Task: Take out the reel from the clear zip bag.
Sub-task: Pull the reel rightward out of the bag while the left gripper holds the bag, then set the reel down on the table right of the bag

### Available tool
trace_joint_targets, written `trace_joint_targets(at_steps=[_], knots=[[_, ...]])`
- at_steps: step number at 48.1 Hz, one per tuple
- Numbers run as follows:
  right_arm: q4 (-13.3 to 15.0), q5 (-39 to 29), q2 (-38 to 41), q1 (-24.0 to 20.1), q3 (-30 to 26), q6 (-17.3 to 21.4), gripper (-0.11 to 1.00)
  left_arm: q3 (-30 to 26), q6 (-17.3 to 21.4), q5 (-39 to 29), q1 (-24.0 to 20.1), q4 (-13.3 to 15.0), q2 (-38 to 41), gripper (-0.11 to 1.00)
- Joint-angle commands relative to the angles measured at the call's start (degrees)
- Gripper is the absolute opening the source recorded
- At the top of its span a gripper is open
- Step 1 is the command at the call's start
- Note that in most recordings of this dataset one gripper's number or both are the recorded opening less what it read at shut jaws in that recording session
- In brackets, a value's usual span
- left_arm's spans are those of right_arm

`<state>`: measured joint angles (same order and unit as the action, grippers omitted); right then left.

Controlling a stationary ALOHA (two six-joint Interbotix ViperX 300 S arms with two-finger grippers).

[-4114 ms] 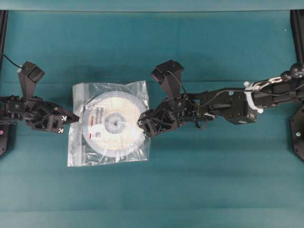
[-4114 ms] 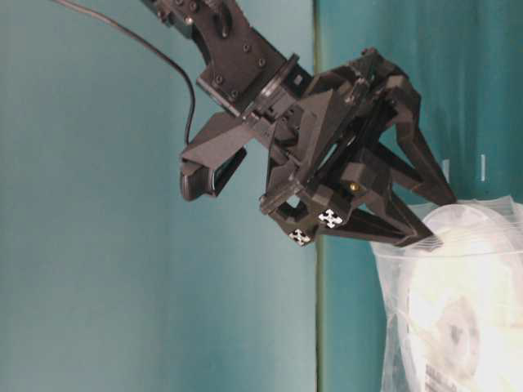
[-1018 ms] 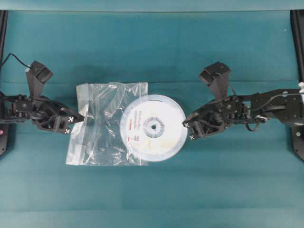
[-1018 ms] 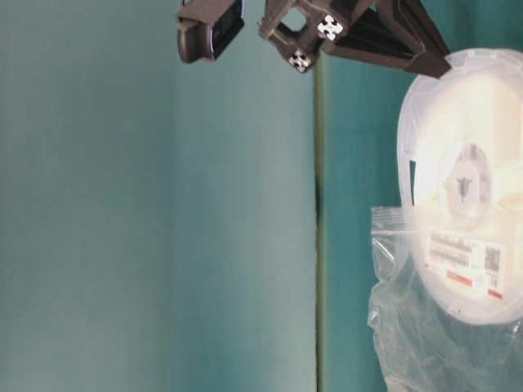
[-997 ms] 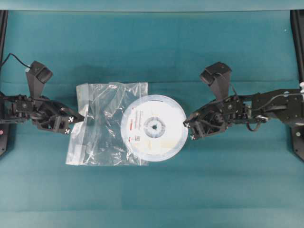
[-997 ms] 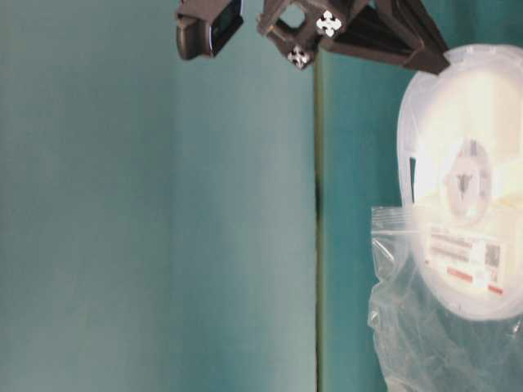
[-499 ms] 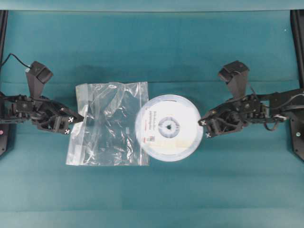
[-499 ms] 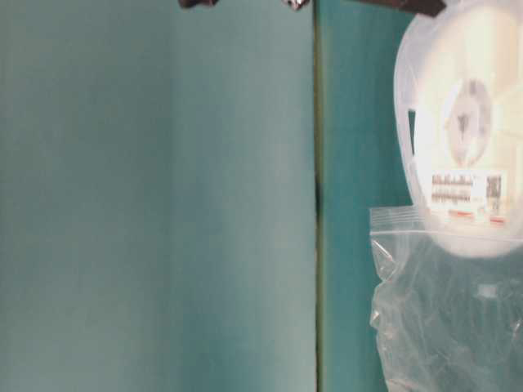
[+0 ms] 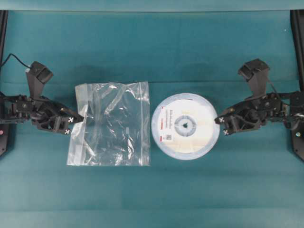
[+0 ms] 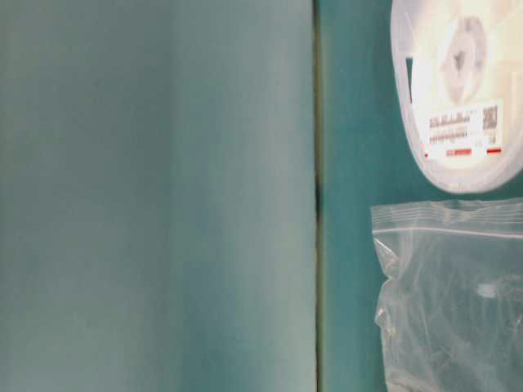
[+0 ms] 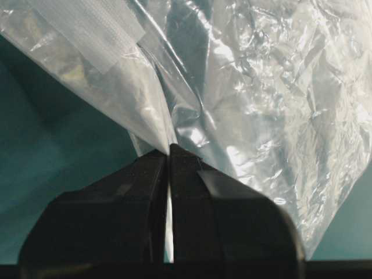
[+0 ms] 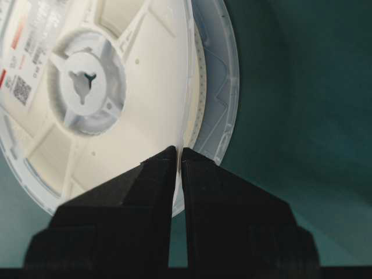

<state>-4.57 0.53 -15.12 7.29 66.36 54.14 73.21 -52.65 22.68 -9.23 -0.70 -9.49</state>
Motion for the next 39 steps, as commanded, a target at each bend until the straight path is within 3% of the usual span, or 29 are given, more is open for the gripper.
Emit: trace_joint_targets(at_steps=[1,39], knots=[[-0.09,-0.70,-1.67,0.35,0.18,0.44,0.07,-0.62,0.18,0.18,0.09,-0.09,-0.09,-0.01],[0.00,-2.99,-4.92,0.00,2.02,0.26,0.07,-1.58,0.18,-2.11,0.18,-0.09,0.00,-0.01]])
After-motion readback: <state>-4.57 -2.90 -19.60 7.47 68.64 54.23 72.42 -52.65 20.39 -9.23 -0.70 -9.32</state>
